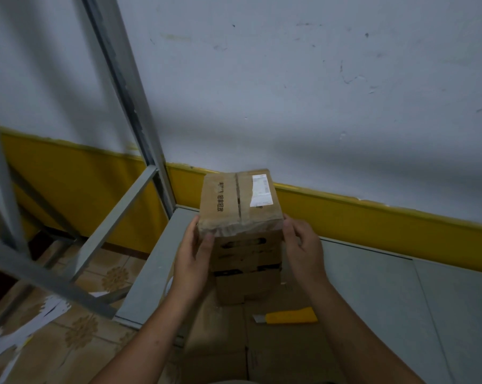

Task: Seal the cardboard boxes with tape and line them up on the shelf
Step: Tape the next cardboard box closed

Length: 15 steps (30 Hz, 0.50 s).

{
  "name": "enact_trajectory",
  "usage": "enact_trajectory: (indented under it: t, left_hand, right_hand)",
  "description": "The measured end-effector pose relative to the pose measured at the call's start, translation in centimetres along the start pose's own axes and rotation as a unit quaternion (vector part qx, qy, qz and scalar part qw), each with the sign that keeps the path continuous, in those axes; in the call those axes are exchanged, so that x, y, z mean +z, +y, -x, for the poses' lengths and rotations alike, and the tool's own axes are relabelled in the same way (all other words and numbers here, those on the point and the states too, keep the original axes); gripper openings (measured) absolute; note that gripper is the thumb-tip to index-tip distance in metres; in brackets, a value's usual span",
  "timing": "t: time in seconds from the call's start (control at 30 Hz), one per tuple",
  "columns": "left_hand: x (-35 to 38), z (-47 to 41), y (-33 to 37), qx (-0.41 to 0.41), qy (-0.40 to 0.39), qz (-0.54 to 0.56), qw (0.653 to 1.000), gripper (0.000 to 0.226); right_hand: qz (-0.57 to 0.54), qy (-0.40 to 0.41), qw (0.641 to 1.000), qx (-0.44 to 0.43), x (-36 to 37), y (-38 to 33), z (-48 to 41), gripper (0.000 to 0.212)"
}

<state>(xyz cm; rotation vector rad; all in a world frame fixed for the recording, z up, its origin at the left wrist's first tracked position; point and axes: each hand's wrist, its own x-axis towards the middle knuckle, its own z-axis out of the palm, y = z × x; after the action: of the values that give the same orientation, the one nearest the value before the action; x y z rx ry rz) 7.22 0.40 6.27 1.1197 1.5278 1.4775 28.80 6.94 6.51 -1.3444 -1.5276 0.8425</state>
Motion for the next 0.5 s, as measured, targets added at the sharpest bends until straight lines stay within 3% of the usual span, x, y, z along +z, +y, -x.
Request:
enact_trajectory:
  t: [0.27,0.5]
  left_hand:
    - [-1.1,-1.8,0.1,-0.050,-0.003,-0.005,0.999,0.047]
    - [-2.3,-2.0,-0.9,-0.052,-0.040,0.004,0.998,0.051]
  right_hand:
    - [0.064,-0.030,0.997,-0.011,-1.9,-1.3,-1.1,0.042]
    - [0.028,-0.024,0.999,-0.026,-1.9,0.0,-0.8,0.039]
